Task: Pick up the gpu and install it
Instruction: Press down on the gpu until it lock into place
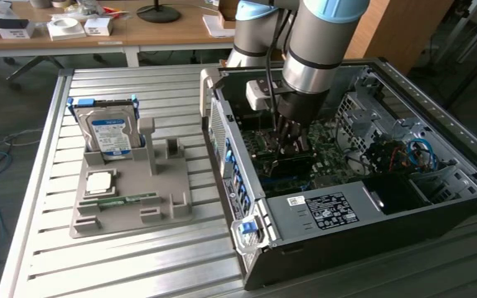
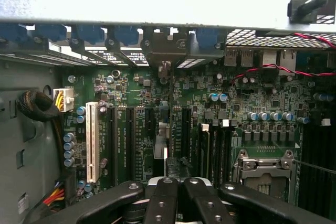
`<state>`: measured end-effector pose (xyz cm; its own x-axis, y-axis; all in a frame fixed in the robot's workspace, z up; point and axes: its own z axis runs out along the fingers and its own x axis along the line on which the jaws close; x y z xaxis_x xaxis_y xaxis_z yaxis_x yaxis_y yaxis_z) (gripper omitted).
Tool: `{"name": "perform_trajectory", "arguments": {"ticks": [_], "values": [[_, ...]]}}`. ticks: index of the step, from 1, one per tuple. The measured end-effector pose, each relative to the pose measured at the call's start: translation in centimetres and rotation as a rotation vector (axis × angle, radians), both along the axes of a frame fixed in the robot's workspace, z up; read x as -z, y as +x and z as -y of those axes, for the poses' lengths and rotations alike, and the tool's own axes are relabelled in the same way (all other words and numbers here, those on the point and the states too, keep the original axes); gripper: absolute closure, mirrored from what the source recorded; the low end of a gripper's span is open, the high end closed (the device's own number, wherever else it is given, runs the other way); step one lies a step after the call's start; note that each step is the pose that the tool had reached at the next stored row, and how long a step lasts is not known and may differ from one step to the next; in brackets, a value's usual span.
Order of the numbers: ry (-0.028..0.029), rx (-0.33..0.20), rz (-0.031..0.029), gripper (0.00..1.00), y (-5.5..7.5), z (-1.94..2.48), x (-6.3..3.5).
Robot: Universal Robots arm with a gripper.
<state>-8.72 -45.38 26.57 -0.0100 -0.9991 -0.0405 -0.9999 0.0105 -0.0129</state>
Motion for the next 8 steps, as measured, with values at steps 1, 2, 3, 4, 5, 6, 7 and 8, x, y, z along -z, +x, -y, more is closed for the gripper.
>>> {"name": "perform_trajectory", "arguments": {"ticks": [1,2,3,4,5,6,7,8], "values": [[0.0000,0.000,0.0000,0.89,0.00,0.00,0.00],[0.0001,0.000,0.0000,0.89,0.00,0.00,0.00],[0.0000,0.000,0.0000,0.89,0.00,0.00,0.02],[-0.0001,0.000,-0.0001,0.89,-0.01,0.01,0.02],[-0.0001,0.000,-0.0001,0.89,0.00,0.01,0.03],[-0.0001,0.000,-0.0001,0.89,0.00,0.00,0.03],[0.0001,0.000,0.0000,0.89,0.00,0.00,0.04],[0.0001,0.000,0.0000,0.89,0.00,0.00,0.05]]}}
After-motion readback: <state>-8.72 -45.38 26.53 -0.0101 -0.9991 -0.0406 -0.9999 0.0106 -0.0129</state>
